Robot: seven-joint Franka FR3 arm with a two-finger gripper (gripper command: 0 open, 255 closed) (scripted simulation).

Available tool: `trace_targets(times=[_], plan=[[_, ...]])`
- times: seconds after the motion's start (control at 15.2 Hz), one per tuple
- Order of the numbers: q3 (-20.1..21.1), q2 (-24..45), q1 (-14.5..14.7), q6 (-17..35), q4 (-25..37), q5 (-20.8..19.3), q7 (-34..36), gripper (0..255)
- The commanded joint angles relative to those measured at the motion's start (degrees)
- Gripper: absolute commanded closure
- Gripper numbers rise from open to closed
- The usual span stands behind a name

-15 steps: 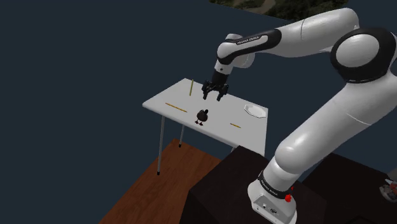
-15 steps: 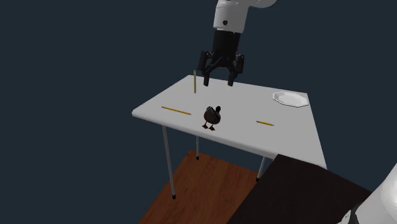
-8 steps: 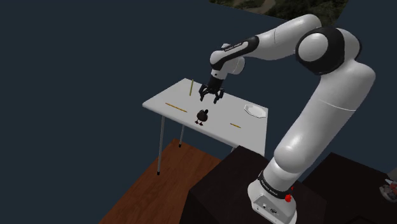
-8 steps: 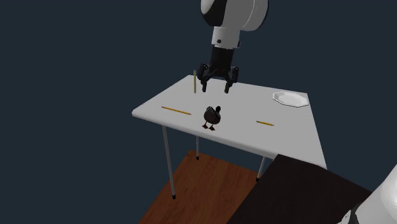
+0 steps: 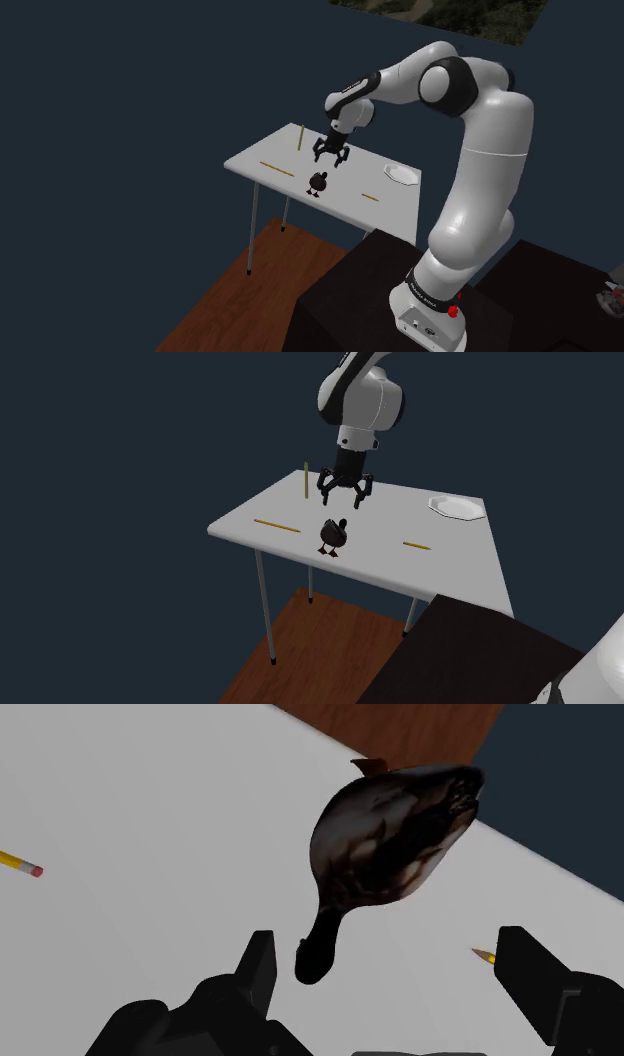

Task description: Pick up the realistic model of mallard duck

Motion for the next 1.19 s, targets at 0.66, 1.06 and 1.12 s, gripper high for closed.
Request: trace_targets(times=[0.66,1.06,1.12], plan=[[0.3,13.6,-3.6,4.1,8.3,4.9,-0.8,0],[0.6,14.4,-3.8,4.9,8.2,5.2,-1.2,255],[0.6,14.4,-3.8,4.9,8.3,5.2,-1.3,255]])
